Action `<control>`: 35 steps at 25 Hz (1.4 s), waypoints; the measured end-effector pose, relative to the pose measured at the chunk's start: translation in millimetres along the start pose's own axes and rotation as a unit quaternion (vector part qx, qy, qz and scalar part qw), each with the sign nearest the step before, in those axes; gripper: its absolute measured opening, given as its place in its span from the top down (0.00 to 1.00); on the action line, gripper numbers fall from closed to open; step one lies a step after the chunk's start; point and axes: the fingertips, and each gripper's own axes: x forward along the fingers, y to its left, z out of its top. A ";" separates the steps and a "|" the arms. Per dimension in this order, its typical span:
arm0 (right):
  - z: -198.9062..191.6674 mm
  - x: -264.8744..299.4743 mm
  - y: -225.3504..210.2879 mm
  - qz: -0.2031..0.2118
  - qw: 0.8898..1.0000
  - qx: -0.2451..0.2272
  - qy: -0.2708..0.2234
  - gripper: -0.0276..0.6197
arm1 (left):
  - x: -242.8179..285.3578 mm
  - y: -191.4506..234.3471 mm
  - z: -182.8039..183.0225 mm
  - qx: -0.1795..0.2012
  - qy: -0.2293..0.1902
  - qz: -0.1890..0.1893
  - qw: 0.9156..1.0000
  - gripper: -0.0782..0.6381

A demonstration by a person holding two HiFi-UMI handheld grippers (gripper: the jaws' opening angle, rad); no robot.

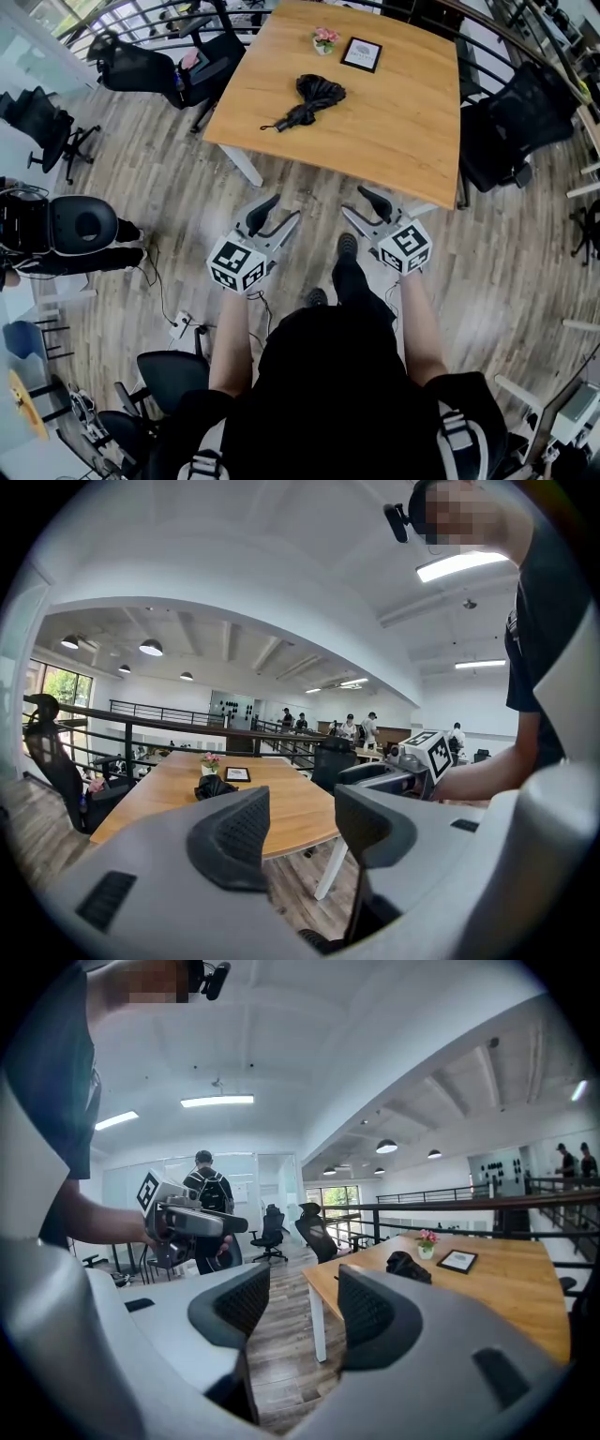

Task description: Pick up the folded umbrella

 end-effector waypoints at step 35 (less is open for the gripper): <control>12.9 78.2 -187.0 0.085 0.996 -0.001 0.026 0.62 | 167.5 82.1 16.4 -0.029 0.042 0.072 0.996 0.57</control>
